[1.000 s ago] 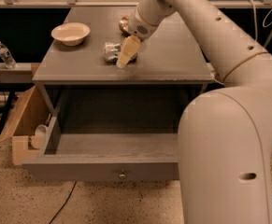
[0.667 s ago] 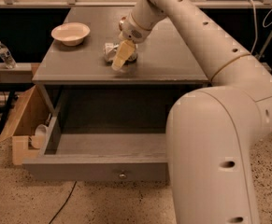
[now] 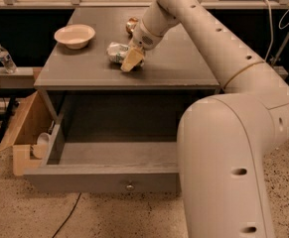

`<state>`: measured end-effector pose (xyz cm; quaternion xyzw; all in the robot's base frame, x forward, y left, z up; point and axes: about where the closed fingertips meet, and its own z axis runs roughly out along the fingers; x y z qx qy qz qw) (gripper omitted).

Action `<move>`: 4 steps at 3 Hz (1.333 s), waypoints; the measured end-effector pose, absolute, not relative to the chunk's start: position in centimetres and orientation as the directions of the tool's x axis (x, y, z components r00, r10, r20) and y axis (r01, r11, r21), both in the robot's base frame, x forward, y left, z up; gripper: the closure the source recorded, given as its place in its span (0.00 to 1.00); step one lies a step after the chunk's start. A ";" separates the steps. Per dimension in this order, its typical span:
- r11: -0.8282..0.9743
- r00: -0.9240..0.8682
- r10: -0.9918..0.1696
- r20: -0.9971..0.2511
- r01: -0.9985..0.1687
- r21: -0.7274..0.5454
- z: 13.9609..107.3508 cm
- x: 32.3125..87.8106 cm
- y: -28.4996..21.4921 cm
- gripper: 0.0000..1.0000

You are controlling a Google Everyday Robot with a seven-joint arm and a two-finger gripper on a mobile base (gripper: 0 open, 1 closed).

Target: Place 7up can into top drawer

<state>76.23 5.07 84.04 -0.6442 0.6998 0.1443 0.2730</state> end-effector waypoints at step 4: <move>0.182 -0.007 -0.742 -0.670 -0.965 -0.191 88.4 66.3 0.3 1.00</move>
Offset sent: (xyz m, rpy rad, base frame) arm -0.0939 -0.0870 0.0910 0.1662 -0.1612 -0.1291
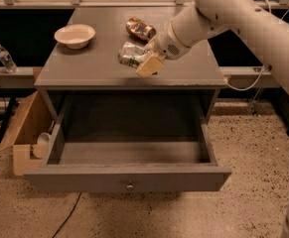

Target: Place 7up can into top drawer

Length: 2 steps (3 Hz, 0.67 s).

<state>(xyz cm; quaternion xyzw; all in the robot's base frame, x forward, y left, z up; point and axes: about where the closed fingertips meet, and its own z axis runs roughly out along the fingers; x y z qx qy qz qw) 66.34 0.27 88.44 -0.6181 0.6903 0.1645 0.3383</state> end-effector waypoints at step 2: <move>0.187 -0.058 -0.752 -0.656 -0.974 -0.128 86.1 60.4 -0.4 1.00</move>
Offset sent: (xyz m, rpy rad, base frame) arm -0.1227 -0.0184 -0.0470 -0.0599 0.1458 -0.0246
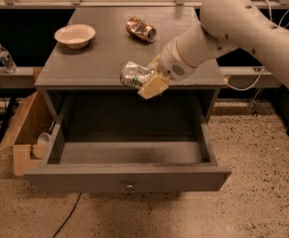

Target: Place 7up can into top drawer

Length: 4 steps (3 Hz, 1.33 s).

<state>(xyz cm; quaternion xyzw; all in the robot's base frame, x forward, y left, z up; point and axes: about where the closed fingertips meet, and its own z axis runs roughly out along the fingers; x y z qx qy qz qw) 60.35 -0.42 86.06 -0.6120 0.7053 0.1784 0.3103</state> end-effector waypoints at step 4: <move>0.457 -0.405 -0.752 -0.521 -0.889 0.032 70.2 55.1 -0.5 0.81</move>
Offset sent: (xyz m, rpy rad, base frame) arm -0.0820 0.0075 -0.1400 -0.1446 0.2717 -0.1181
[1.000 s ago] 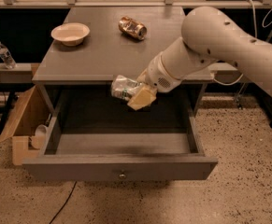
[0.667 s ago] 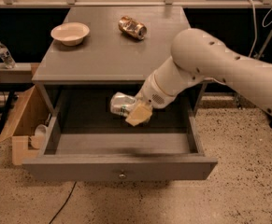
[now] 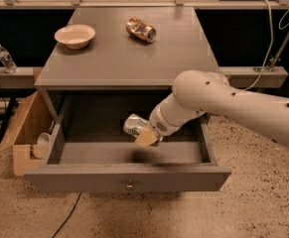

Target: Place 7up can into top drawer

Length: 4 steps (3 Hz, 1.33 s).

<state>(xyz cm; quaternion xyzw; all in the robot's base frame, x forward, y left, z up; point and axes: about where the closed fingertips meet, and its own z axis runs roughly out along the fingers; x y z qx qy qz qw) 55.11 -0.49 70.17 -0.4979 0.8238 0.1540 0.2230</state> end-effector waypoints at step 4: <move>0.574 -0.512 -0.638 -0.575 -0.814 0.088 63.6 58.7 0.0 0.00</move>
Offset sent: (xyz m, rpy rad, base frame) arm 0.0454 -0.0010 -0.0636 0.0605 -0.0064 -0.1846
